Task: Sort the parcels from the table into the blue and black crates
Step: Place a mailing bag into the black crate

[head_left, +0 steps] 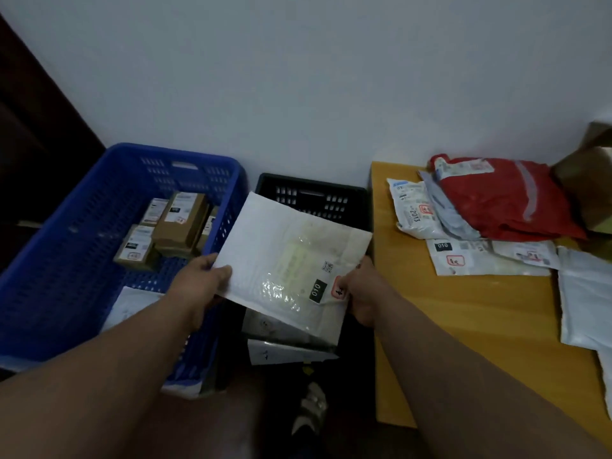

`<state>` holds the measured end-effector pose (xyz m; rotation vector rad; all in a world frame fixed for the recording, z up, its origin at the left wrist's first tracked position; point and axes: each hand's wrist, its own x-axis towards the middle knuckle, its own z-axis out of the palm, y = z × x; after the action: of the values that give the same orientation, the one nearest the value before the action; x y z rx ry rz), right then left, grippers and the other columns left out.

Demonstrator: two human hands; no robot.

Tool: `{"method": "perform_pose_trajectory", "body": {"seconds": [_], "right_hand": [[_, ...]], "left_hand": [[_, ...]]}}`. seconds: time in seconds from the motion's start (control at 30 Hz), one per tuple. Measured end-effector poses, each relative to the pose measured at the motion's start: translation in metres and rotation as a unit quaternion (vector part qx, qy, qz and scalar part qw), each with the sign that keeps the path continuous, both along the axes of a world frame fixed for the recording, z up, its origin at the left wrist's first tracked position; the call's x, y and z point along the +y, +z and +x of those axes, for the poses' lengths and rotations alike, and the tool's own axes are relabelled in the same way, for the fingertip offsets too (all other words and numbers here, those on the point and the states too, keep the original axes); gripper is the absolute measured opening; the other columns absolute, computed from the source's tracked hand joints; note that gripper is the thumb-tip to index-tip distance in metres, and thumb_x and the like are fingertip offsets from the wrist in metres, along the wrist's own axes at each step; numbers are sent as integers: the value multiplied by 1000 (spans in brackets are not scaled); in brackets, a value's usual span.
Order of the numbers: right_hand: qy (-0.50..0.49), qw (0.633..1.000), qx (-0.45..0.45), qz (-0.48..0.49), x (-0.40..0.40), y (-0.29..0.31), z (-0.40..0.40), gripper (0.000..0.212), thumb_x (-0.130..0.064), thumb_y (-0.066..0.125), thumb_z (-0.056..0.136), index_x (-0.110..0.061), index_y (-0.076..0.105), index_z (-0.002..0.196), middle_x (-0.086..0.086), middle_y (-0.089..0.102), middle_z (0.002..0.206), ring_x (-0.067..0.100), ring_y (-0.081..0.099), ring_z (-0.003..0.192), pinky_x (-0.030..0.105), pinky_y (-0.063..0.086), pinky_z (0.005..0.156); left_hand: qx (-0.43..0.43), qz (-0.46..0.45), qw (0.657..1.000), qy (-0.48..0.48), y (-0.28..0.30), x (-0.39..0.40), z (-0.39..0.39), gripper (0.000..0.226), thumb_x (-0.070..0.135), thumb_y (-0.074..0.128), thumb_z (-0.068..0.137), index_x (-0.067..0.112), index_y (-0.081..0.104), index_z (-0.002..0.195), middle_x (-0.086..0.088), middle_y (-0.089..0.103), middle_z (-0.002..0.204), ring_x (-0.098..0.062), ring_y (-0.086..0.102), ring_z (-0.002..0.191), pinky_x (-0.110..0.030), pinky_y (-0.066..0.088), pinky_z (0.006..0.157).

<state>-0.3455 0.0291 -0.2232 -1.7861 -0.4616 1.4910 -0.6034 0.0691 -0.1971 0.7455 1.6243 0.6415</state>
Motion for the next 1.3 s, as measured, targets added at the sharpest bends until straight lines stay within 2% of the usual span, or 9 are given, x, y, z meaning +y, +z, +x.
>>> {"method": "perform_pose_trajectory", "body": {"seconds": [0.23, 0.43, 0.6, 0.73, 0.87, 0.97, 1.1, 1.23, 1.3], "right_hand": [[-13, 993, -104, -51, 80, -81, 5, 81, 12, 36, 84, -34, 21, 149, 1, 55, 116, 23, 53, 95, 43, 53, 77], [35, 951, -210, -226, 100, -176, -3, 80, -7, 51, 91, -29, 10, 156, 19, 25, 147, 38, 42, 126, 41, 43, 101], [51, 932, -218, -284, 86, -242, -11, 82, -9, 56, 92, -25, 7, 156, 19, 24, 149, 38, 38, 130, 41, 42, 100], [104, 923, -216, -300, 77, -273, -20, 86, -5, 53, 90, -27, 3, 156, 16, 31, 149, 36, 41, 130, 38, 42, 101], [234, 898, -166, -332, 72, -292, -32, 97, -17, 60, 92, -27, -12, 155, 12, 11, 160, 34, 26, 142, 36, 31, 112], [287, 887, -125, -340, 66, -301, -35, 92, -22, 65, 90, -27, 2, 156, 8, 0, 160, 30, 13, 146, 29, 20, 116], [366, 865, -147, -310, 65, -295, -33, 84, -23, 69, 85, -25, 22, 154, 15, 9, 159, 36, 14, 145, 44, 18, 120], [343, 888, -112, -286, 65, -278, -28, 84, -21, 67, 89, -21, 16, 156, 4, 12, 160, 21, 21, 144, 14, 18, 109], [376, 879, -122, -268, 66, -265, -24, 80, -24, 66, 90, -23, 19, 155, 4, 12, 160, 21, 20, 145, 16, 18, 113]], "left_hand": [[147, -58, 968, -196, -71, 68, 27, 54, 27, 54, 98, 14, 35, 146, -14, 46, 140, -32, 50, 119, -39, 43, 95], [150, -203, 936, -245, -154, 93, 51, 57, 20, 58, 96, -1, 34, 143, -18, 47, 139, -31, 50, 120, -31, 43, 92], [161, -271, 900, -300, -213, 99, 58, 58, 22, 55, 97, 2, 31, 146, -17, 46, 140, -29, 47, 125, -30, 41, 100], [173, -314, 871, -337, -243, 94, 56, 45, 18, 48, 100, 2, 37, 141, -8, 53, 107, -22, 46, 109, -26, 40, 92], [200, -344, 821, -409, -259, 85, 60, 55, 27, 45, 102, 1, 25, 146, -11, 50, 129, -23, 45, 122, -23, 35, 103], [226, -342, 787, -462, -262, 82, 65, 62, 37, 40, 103, 1, 20, 149, -10, 47, 133, -22, 48, 119, -18, 34, 101], [248, -314, 756, -518, -258, 84, 71, 67, 37, 37, 103, 3, 6, 152, -18, 17, 158, -29, 23, 143, -23, 24, 113], [244, -294, 748, -543, -246, 80, 72, 58, 37, 35, 104, 5, 20, 151, -15, 27, 156, -25, 31, 140, -21, 27, 107], [244, -280, 754, -542, -236, 77, 74, 57, 38, 36, 104, 5, 25, 149, -15, 28, 155, -25, 31, 140, -21, 28, 106]]}}
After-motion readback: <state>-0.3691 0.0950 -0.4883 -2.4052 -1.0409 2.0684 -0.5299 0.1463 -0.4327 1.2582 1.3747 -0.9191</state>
